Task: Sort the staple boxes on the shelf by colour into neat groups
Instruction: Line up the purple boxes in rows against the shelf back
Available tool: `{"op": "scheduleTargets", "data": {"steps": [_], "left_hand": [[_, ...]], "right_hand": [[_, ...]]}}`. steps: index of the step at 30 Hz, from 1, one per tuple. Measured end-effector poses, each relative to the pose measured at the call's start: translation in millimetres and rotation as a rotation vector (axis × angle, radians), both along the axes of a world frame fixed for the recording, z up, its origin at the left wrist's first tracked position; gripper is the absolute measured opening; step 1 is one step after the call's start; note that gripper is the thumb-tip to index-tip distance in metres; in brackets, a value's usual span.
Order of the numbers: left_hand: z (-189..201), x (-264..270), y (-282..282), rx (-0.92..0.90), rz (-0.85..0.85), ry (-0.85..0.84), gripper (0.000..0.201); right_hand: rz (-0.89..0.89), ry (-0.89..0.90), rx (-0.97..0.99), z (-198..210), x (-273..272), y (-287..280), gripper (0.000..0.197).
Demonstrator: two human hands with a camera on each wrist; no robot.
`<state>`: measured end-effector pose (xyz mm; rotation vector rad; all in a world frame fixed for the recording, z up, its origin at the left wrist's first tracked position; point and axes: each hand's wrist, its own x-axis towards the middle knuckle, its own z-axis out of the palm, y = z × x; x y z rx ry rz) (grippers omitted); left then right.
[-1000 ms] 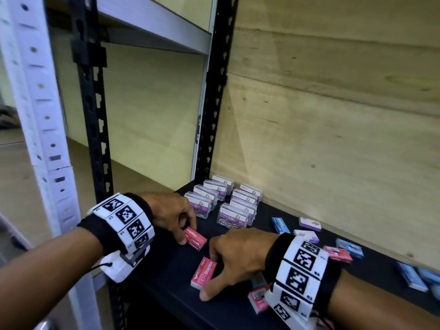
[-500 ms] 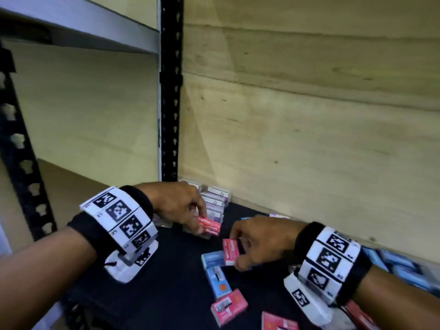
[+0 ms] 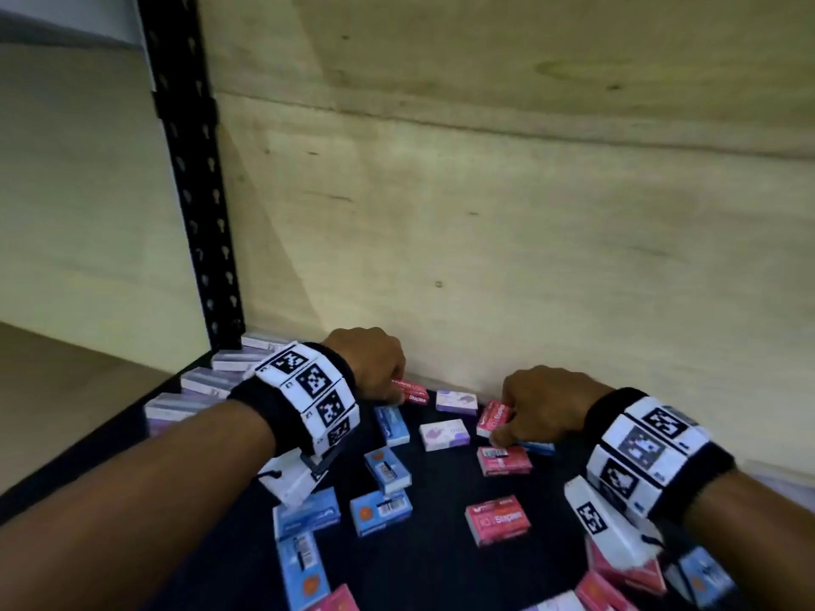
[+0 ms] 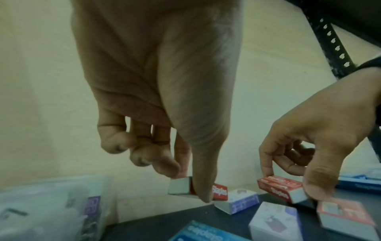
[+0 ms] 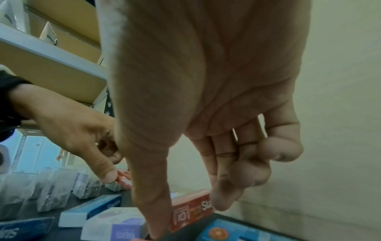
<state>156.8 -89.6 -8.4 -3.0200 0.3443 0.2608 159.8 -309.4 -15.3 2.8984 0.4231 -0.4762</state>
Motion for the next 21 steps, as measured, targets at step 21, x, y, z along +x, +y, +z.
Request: {"op": "scheduleTargets", "data": {"steps": [21], "left_hand": [[-2.7, -10.4, -41.0, 0.027, -0.104, 0.08, 0.039]], "right_hand": [[-0.026, 0.001, 0.001, 2.6, 0.8, -25.3, 0.053]]}}
